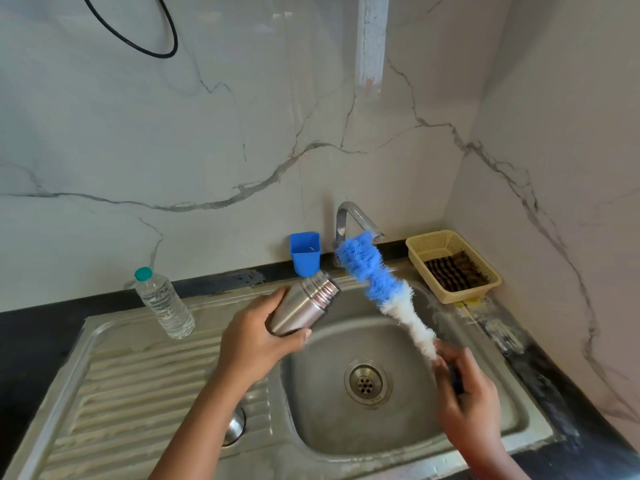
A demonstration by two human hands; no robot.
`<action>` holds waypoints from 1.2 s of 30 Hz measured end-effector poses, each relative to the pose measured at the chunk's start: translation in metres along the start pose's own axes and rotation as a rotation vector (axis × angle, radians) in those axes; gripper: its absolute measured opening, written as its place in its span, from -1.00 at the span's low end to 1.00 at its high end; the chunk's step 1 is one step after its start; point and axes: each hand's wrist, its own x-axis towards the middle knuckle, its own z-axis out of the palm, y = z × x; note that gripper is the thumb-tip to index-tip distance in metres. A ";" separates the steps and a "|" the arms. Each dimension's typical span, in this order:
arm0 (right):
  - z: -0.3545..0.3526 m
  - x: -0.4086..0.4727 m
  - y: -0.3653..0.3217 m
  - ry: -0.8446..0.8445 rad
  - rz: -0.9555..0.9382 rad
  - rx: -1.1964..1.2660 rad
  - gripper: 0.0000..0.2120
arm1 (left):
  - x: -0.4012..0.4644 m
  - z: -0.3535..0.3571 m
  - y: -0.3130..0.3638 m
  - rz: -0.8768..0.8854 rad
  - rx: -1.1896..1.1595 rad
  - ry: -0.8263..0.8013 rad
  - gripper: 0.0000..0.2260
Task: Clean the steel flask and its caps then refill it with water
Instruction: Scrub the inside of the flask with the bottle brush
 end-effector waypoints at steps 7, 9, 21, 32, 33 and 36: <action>0.014 -0.015 -0.003 0.009 -0.283 -0.268 -0.76 | 0.004 0.011 -0.019 0.276 0.671 0.274 -0.29; 0.021 -0.007 -0.008 0.016 -0.270 -0.317 -0.72 | 0.001 0.016 -0.020 0.369 0.738 0.281 -0.30; 0.021 -0.005 -0.003 -0.028 -0.284 -0.307 -0.72 | -0.008 0.005 -0.033 0.524 0.719 0.317 -0.48; 0.035 -0.019 -0.018 -0.168 0.004 0.043 -0.70 | -0.017 0.012 -0.003 -0.001 -0.341 0.284 -0.42; 0.038 -0.024 -0.020 -0.158 -0.011 0.058 -0.74 | -0.017 0.015 -0.002 -0.098 -0.496 0.289 -0.42; 0.046 -0.037 -0.023 -0.124 -0.042 0.066 -0.80 | -0.015 0.022 0.003 -0.311 -0.777 0.299 -0.47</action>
